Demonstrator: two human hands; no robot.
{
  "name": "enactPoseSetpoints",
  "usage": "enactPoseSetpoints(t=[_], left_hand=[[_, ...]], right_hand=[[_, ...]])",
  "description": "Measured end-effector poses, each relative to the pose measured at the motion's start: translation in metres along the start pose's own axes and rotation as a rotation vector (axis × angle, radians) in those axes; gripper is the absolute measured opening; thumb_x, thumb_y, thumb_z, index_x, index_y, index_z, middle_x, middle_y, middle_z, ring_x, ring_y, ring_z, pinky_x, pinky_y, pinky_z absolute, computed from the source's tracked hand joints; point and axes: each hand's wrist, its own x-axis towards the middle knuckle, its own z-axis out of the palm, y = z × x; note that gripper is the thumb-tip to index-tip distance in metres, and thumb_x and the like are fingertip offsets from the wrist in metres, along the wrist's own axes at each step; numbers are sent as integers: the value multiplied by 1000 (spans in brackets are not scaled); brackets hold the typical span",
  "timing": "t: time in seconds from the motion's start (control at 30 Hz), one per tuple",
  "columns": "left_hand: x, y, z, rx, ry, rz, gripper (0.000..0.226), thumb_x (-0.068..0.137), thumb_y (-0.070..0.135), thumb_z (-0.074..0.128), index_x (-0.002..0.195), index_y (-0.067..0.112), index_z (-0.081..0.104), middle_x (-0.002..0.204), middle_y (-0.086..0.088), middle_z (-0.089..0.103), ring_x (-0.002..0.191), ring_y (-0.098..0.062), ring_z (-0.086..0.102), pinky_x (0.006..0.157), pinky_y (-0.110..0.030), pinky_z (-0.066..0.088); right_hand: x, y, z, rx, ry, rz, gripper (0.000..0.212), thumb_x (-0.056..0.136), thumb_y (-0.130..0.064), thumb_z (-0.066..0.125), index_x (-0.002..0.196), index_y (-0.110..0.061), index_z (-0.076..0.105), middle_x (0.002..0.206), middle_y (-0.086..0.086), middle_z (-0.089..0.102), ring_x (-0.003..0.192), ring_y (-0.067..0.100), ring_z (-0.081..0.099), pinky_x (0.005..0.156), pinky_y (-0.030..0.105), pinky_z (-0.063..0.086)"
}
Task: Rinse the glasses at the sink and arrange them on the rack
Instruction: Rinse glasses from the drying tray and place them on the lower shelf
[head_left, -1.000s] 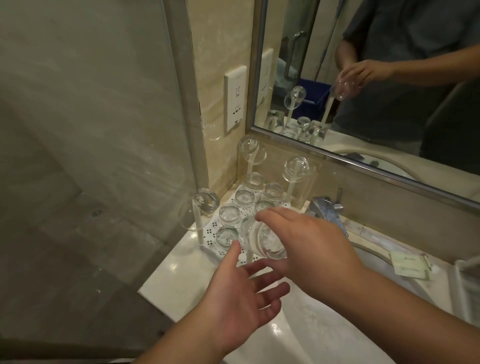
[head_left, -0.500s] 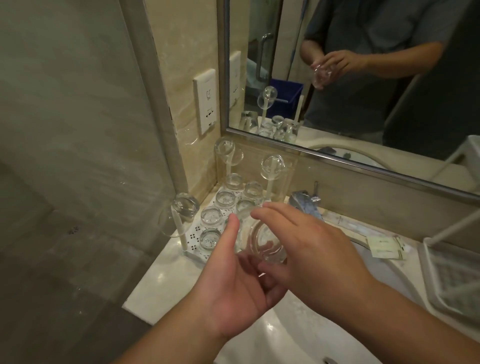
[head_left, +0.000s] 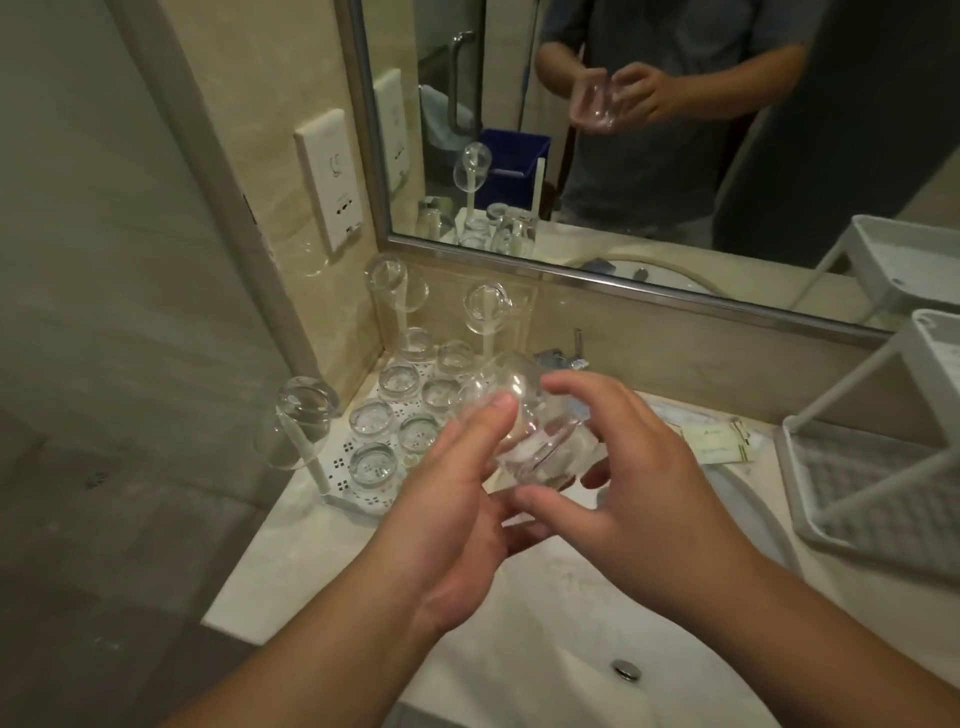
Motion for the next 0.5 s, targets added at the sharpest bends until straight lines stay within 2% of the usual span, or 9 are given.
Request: enactPoseSetpoints(t=[0.07,0.13,0.2,0.3,0.4,0.5], left_hand=[[0,-5,10,70,-14,64,71,66,46,87,129,37,57,118,5,73,97,-31,73,81,-47,57],[1,-13,19,133,-34,122,67,70,37,83,130,40,53,117,6,73,94,-26,73,79,-44,58],[2,-24,31,202,-17,173,58,71,30,81,122,45,57,118,7,72,100,-22,72,84,-48,59],[4,-40,49,271,24,226,56,64,22,84,109,49,63,111,11,72,99,-14,72,85,-51,59],[9,-57,70,309,48,231,68,61,15,85,117,43,60,117,6,69,99,-15,72,86,-56,57],[16,-80,92,382,62,236,75,57,11,86,119,40,57,120,4,67,97,-20,73,84,-50,60]], right_hand=[[-6,7,-5,82,12,54,69,71,-50,76,130,-47,40,123,-34,46,108,-7,53,79,13,48],[-12,15,-11,165,41,99,69,70,-45,78,128,-48,41,122,-30,51,102,1,62,71,24,56],[-19,24,-19,211,75,115,68,69,-43,78,126,-51,40,122,-33,50,97,-1,65,64,23,57],[-34,40,-34,210,86,165,70,66,-54,72,127,-56,37,126,-37,46,104,-6,61,66,23,58],[-50,60,-51,197,76,200,73,66,-55,72,130,-56,36,128,-38,45,108,-10,58,69,27,59],[-69,82,-69,183,81,230,75,70,-48,76,131,-58,33,132,-37,43,108,-12,56,74,17,55]])
